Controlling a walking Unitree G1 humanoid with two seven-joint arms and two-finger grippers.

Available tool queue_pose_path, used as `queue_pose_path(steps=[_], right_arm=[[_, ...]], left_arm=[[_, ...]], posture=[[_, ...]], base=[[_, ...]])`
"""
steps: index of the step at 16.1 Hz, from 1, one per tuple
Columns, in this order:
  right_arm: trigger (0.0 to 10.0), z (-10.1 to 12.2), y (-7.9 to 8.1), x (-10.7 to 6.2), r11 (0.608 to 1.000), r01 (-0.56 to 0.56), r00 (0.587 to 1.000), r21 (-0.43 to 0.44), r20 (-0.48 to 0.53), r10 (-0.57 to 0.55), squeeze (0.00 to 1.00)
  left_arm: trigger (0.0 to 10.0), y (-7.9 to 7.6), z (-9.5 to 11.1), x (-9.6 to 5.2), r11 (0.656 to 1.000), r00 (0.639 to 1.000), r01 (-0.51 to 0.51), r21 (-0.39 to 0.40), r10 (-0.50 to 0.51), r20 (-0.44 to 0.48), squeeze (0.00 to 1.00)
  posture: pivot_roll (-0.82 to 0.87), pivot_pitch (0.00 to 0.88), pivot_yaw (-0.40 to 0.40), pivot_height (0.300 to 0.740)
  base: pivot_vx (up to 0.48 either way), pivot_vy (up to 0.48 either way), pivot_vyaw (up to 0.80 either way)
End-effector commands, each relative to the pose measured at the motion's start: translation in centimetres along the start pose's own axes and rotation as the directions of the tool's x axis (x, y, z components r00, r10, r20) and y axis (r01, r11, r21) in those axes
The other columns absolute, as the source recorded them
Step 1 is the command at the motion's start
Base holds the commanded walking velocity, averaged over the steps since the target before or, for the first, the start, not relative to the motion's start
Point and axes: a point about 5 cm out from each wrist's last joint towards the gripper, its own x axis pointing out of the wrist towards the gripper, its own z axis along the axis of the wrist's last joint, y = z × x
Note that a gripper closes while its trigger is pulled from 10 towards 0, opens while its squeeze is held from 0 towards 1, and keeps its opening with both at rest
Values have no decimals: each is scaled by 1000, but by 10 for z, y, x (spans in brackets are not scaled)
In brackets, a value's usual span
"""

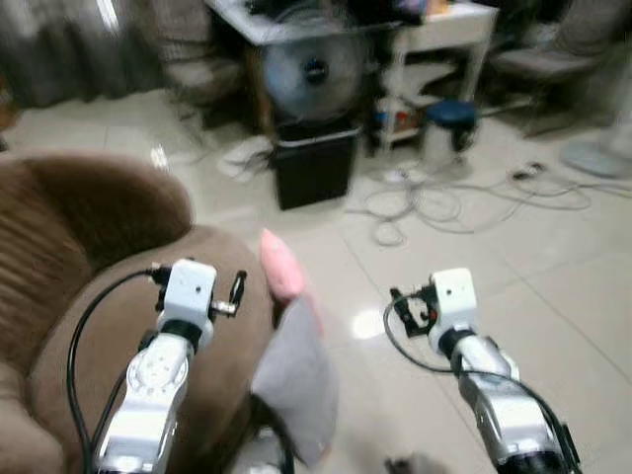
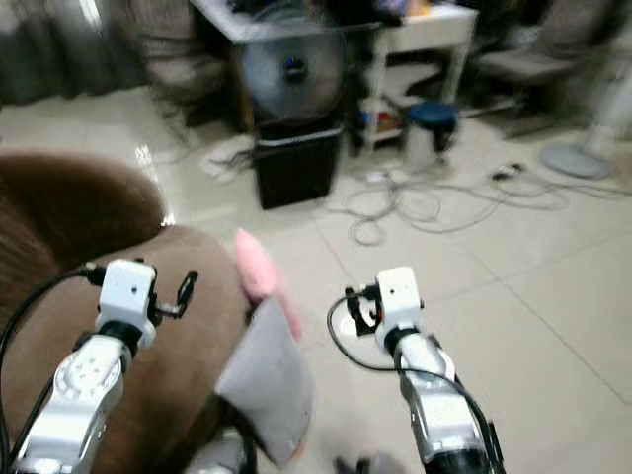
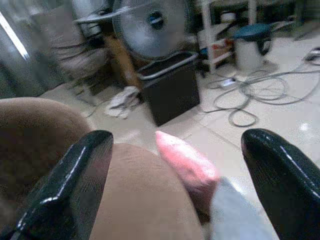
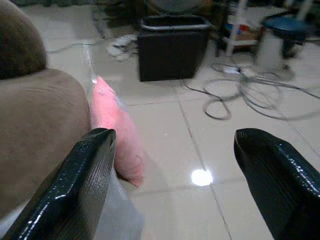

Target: Move the pillow to the sofa from floor

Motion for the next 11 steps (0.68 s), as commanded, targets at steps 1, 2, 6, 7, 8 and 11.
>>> queue_pose_path(steps=[1,2,6,7,8,11], right_arm=[[10000,6,1,4,999,-17,1000,-33,-3,17,0],[10000,6,1,5,999,-25,1000,-47,-10,25,0],[10000,5,-7,-1,995,-60,998,-76,-40,57,0],[10000,5,-11,-4,997,-45,998,-66,-45,42,0],[10000,7,-17,-6,998,-34,999,-59,-44,32,0],[10000,3,-22,-7,999,14,998,-48,-53,-16,0]], left_arm=[[10000,1,-9,-3,1000,1000,-2,-1,2,-30,0],[10000,2,-9,-2,1000,1000,-3,-2,2,-31,0],[10000,-10,-3,-4,999,1000,25,-29,-24,11,0],[10000,-17,-2,-1,999,999,36,-36,-36,13,0],[10000,-24,1,1,998,999,48,-42,-47,24,0],[10000,-34,6,8,998,997,69,-11,-69,29,0]], posture=[[41,0,7,643],[40,0,-12,643],[34,0,-60,643],[23,0,-70,643],[33,0,-78,643],[22,0,-58,643]], base=[[0,0,0],[0,0,0],[0,0,0],[0,0,0],[0,0,0],[0,0,0]])
